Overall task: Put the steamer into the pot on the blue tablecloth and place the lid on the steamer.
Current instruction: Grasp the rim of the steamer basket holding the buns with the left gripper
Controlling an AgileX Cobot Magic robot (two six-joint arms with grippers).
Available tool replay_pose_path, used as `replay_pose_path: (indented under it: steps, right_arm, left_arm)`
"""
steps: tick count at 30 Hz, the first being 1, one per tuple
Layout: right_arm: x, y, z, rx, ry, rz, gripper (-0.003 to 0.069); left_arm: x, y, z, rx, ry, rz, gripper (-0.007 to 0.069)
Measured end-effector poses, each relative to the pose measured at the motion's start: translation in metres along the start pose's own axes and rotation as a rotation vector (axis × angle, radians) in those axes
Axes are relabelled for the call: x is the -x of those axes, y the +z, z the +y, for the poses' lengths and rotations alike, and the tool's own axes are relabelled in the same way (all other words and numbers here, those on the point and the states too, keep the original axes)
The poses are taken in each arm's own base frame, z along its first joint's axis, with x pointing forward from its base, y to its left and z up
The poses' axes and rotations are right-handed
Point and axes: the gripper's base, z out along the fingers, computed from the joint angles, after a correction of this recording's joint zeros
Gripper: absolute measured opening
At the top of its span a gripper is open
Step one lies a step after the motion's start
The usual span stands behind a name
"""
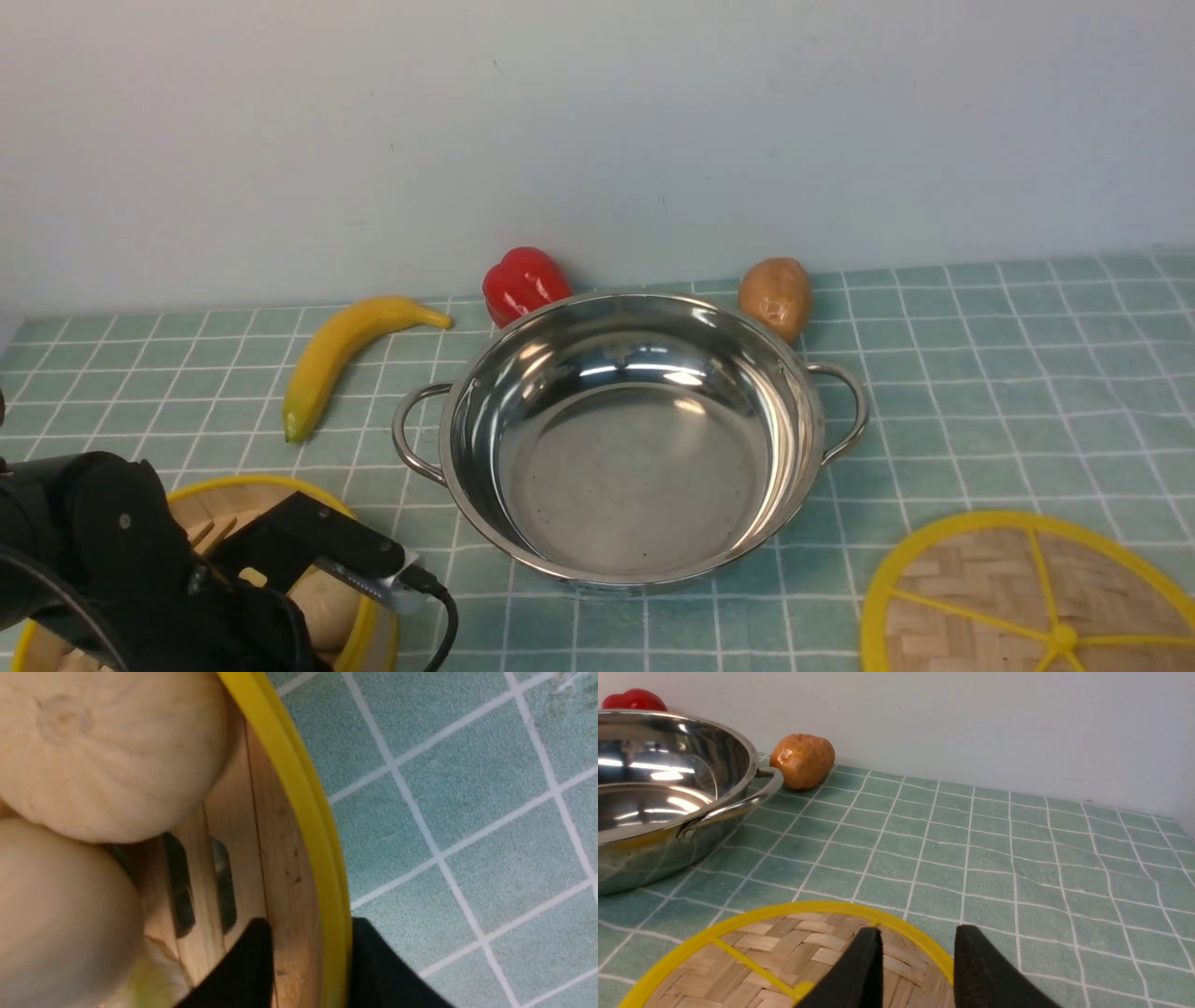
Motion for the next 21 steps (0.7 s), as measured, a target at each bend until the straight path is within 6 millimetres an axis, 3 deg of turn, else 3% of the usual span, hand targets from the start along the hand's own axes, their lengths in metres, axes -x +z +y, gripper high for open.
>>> replay_pose_path:
  steps: [1, 2, 4, 12, 19, 21]
  right_arm:
    - [0.0, 0.0, 0.0, 0.0, 0.0, 0.0, 0.0242]
    - [0.0, 0.0, 0.0, 0.0, 0.0, 0.0, 0.0242]
    - [0.0, 0.0, 0.0, 0.0, 0.0, 0.0, 0.0242]
    - [0.0, 0.0, 0.0, 0.0, 0.0, 0.0, 0.0242]
    - [0.0, 0.0, 0.0, 0.0, 0.0, 0.0, 0.0242]
    - [0.0, 0.0, 0.0, 0.0, 0.0, 0.0, 0.0242]
  left_arm:
    - [0.0, 0.0, 0.0, -0.002, -0.003, -0.001, 0.0152]
    - [0.0, 0.0, -0.001, -0.008, -0.005, 0.001, 0.0071]
    - [0.0, 0.0, -0.001, -0.006, 0.009, 0.0, 0.0031]
    - [0.0, -0.005, -0.001, -0.009, 0.033, 0.034, 0.0031]
    - [0.004, -0.049, -0.003, 0.018, 0.066, 0.078, 0.0046]
    - [0.008, -0.078, -0.002, 0.061, 0.076, 0.079, 0.005]
